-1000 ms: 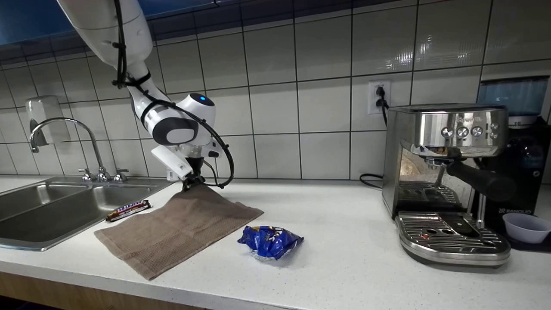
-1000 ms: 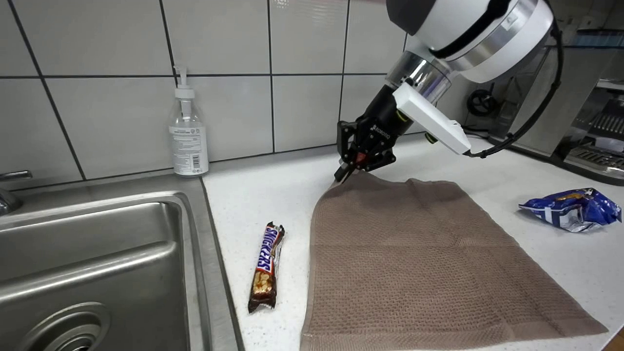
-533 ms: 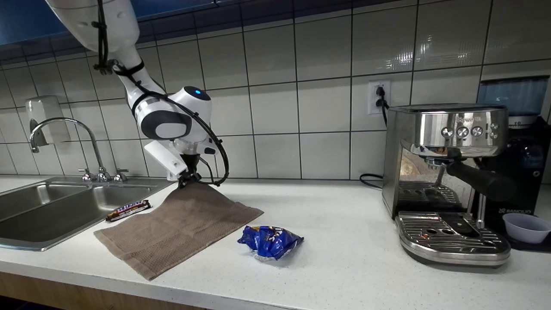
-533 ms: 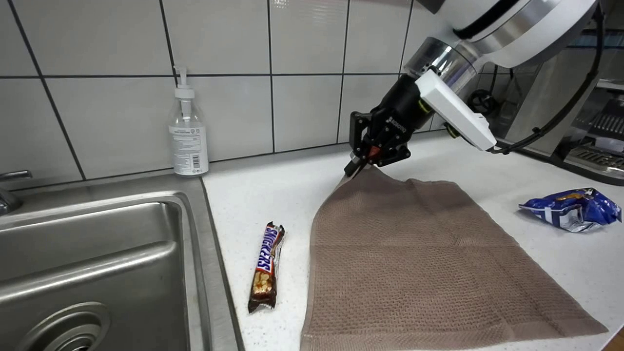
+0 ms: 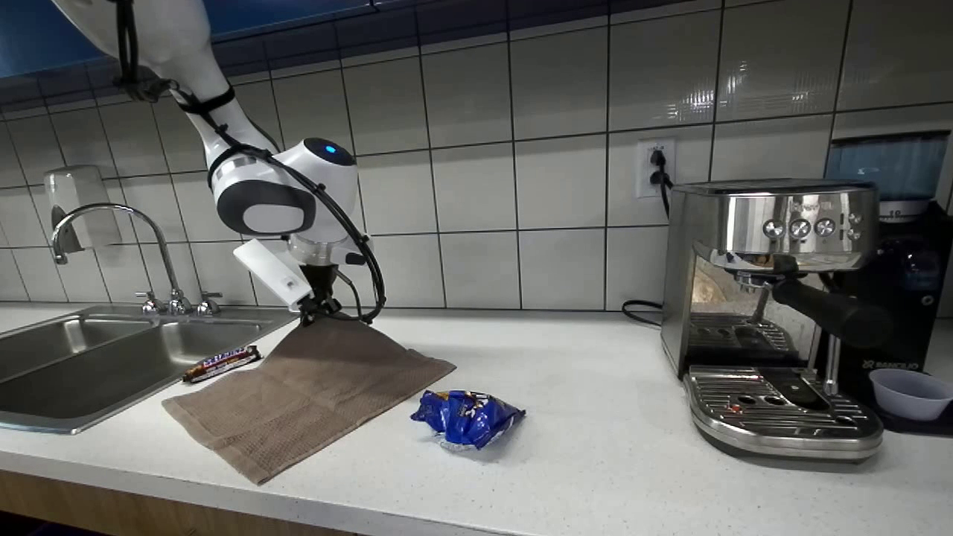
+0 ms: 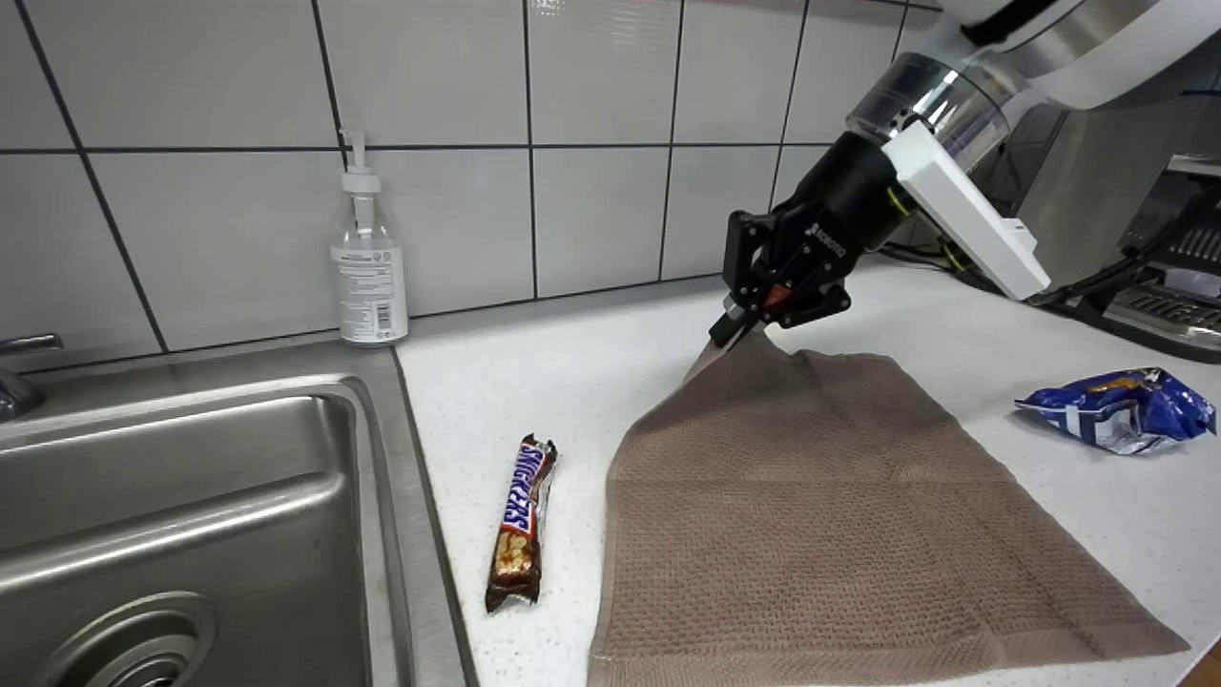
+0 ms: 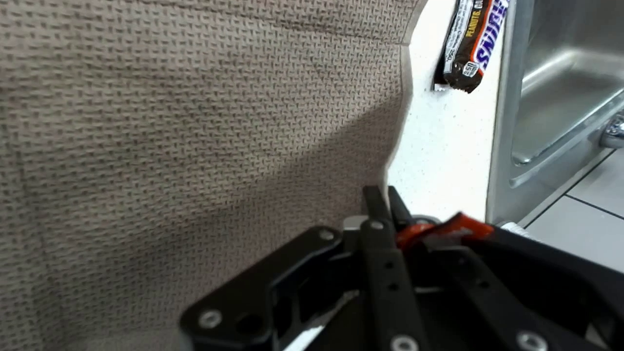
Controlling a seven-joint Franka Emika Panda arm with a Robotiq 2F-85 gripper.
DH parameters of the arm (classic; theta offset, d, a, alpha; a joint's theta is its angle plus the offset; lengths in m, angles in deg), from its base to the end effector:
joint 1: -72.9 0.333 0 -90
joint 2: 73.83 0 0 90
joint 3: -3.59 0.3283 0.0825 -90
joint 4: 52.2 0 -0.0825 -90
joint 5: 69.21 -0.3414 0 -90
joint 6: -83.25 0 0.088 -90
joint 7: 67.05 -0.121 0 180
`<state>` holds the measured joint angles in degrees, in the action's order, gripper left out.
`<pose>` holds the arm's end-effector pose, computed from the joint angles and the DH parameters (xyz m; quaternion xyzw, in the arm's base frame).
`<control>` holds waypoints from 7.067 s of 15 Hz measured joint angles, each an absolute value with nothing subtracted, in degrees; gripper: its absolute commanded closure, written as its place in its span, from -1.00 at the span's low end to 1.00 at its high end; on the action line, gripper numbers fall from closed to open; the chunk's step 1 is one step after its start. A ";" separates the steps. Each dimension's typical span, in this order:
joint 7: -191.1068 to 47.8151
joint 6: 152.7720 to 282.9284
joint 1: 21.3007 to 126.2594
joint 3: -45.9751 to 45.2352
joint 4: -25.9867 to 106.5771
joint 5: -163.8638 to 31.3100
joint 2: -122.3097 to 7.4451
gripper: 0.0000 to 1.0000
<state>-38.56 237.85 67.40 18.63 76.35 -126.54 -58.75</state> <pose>0.5301 0.0633 0.2961 -0.9512 0.1133 -0.1195 0.2609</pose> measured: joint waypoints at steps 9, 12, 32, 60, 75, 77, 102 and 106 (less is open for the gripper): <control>-35.56 238.15 67.40 18.48 84.20 -130.32 -65.92 0.99; -35.34 238.24 67.40 18.02 86.54 -130.32 -68.15 0.99; -34.00 238.12 67.40 16.34 99.02 -130.35 -78.60 0.99; -33.99 236.82 67.52 16.34 106.68 -128.32 -84.58 0.99; -34.02 236.82 66.57 15.80 106.68 -119.15 -81.84 0.99; -34.02 236.80 66.12 15.64 106.68 -117.83 -81.55 0.99; -35.56 235.22 75.35 4.77 106.58 -105.52 -82.15 0.99; -38.16 235.22 75.36 4.35 106.59 -101.99 -82.75 0.99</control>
